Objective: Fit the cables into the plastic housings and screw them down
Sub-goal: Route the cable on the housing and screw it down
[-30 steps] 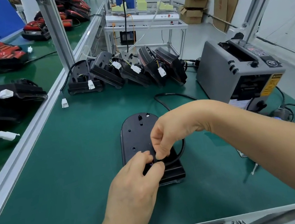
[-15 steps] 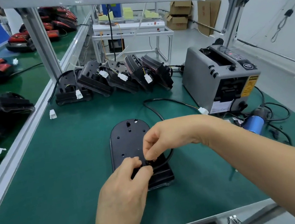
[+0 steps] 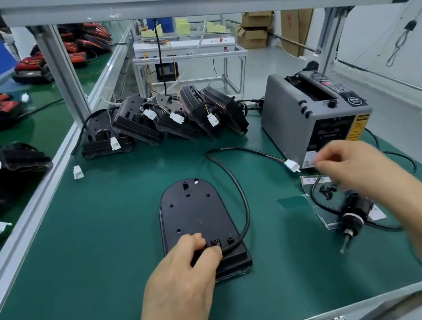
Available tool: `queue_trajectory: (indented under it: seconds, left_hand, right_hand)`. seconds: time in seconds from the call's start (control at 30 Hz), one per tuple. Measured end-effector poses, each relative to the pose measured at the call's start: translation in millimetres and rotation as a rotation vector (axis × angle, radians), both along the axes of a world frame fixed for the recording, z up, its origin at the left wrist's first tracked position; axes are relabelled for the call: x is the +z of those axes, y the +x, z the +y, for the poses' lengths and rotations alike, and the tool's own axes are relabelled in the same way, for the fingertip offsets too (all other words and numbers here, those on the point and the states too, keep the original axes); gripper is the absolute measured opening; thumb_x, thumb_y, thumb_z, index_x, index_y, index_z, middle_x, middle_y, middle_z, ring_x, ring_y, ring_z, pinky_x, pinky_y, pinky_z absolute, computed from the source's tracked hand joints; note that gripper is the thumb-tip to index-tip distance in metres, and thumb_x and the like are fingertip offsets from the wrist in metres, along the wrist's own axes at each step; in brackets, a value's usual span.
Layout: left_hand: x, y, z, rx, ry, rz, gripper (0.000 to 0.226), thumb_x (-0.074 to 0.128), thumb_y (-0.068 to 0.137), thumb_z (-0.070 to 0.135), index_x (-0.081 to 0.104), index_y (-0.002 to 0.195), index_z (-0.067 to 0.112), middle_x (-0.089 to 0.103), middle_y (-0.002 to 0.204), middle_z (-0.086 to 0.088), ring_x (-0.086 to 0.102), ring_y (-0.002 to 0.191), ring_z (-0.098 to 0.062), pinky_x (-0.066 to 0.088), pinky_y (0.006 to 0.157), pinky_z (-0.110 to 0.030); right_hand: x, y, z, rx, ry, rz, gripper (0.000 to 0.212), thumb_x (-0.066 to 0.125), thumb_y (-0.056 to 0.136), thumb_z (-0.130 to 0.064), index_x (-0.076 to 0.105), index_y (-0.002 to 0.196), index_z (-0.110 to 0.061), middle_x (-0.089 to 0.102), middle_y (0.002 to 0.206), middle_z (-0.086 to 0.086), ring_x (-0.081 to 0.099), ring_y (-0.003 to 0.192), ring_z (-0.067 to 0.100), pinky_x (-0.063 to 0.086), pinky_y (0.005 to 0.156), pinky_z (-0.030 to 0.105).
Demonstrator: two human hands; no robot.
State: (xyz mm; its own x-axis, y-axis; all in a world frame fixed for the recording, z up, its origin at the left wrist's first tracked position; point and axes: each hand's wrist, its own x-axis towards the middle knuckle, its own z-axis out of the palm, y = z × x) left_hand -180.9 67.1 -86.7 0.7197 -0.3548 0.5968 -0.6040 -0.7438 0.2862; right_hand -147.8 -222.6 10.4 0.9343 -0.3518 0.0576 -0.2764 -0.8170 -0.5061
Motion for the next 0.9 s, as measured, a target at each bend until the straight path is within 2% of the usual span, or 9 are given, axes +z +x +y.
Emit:
queue_trajectory:
  seconds: [0.13, 0.17, 0.2, 0.3, 0.37, 0.47, 0.53, 0.73, 0.9]
  left_hand:
    - [-1.1, 0.1, 0.3, 0.002, 0.002, -0.009, 0.028, 0.084, 0.059, -0.001, 0.072, 0.08, 0.013, 0.063, 0.084, -0.006, 0.071, 0.086, -0.021, 0.054, 0.05, -0.029]
    - [-1.3, 0.0, 0.5, 0.003, 0.005, -0.008, 0.029, 0.084, 0.058, -0.001, 0.072, 0.081, 0.013, 0.063, 0.084, -0.006, 0.071, 0.086, -0.021, 0.054, 0.05, -0.03]
    - [-1.4, 0.1, 0.6, 0.005, 0.01, -0.007, 0.03, 0.085, 0.057, -0.001, 0.072, 0.081, 0.013, 0.064, 0.085, -0.006, 0.071, 0.086, -0.021, 0.055, 0.05, -0.031]
    - [-1.6, 1.0, 0.5, 0.012, 0.031, -0.003, 0.032, 0.086, 0.056, -0.001, 0.073, 0.082, 0.013, 0.065, 0.086, -0.006, 0.071, 0.086, -0.021, 0.055, 0.05, -0.032]
    - [-1.4, 1.4, 0.6, 0.016, 0.037, -0.002, 0.033, 0.086, 0.055, -0.001, 0.073, 0.082, 0.013, 0.065, 0.086, -0.007, 0.071, 0.085, -0.021, 0.054, 0.049, -0.032]
    - [-2.0, 1.7, 0.4, 0.017, 0.023, -0.006, 0.032, 0.085, 0.055, -0.002, 0.073, 0.081, 0.013, 0.065, 0.085, -0.006, 0.071, 0.085, -0.021, 0.054, 0.047, -0.033]
    - [-2.8, 1.9, 0.0, 0.015, 0.01, -0.012, 0.031, 0.085, 0.056, -0.002, 0.073, 0.08, 0.013, 0.064, 0.085, -0.006, 0.071, 0.084, -0.022, 0.054, 0.047, -0.033]
    - [-1.9, 1.5, -0.2, 0.006, 0.013, -0.004, 0.033, 0.086, 0.054, -0.003, 0.073, 0.079, 0.014, 0.064, 0.084, -0.006, 0.071, 0.086, -0.02, 0.054, 0.046, -0.033]
    - [-1.5, 1.4, -0.2, 0.01, 0.015, -0.005, 0.034, 0.086, 0.053, -0.004, 0.072, 0.078, 0.014, 0.064, 0.084, -0.006, 0.071, 0.086, -0.02, 0.055, 0.047, -0.033]
  right_hand:
    - [-8.7, -2.0, -62.5, -0.198, -0.394, 0.485, 0.022, 0.054, 0.092, -0.03, 0.056, 0.073, -0.018, 0.059, 0.069, 0.003, 0.059, 0.062, 0.021, 0.041, 0.054, 0.026]
    - [-13.1, -3.0, -71.5, -0.193, -0.436, 0.585, 0.018, 0.054, 0.093, -0.031, 0.054, 0.077, -0.022, 0.057, 0.068, 0.003, 0.057, 0.059, 0.02, 0.038, 0.052, 0.026]
    - [-16.0, -3.9, -78.5, -0.202, -0.346, 0.643, 0.019, 0.056, 0.093, -0.033, 0.05, 0.079, -0.022, 0.053, 0.063, 0.003, 0.052, 0.052, 0.02, 0.036, 0.051, 0.026]
    - [-18.7, -9.8, -88.6, -0.352, 0.4, 0.524, 0.042, 0.07, 0.085, -0.035, 0.039, 0.07, -0.01, 0.025, 0.048, 0.004, 0.023, 0.038, 0.016, 0.025, 0.041, 0.024]
    - [-21.6, -12.5, -82.7, -0.41, 0.646, 0.5, 0.043, 0.073, 0.082, -0.033, 0.04, 0.071, -0.008, 0.028, 0.045, 0.003, 0.028, 0.035, 0.016, 0.031, 0.041, 0.025]
    - [-30.4, -15.0, -77.5, -0.46, 0.571, 0.462, 0.055, 0.075, 0.074, -0.05, 0.051, 0.075, 0.0, 0.058, 0.047, 0.013, 0.057, 0.041, 0.026, 0.048, 0.046, 0.028]
    - [-36.1, -15.5, -79.2, -0.476, 0.516, 0.426, 0.062, 0.076, 0.068, -0.055, 0.057, 0.085, 0.001, 0.067, 0.058, 0.018, 0.065, 0.046, 0.028, 0.052, 0.045, 0.026]
    - [-49.0, -28.0, -91.4, -0.484, 0.722, 0.254, 0.044, 0.072, 0.076, -0.04, 0.061, 0.094, -0.002, 0.066, 0.057, 0.014, 0.064, 0.046, 0.024, 0.05, 0.041, 0.023]
    - [-49.9, -28.7, -97.4, -0.471, 0.96, 0.015, 0.032, 0.063, 0.08, -0.043, 0.054, 0.089, -0.014, 0.055, 0.051, 0.001, 0.047, 0.042, 0.012, 0.04, 0.046, 0.022]
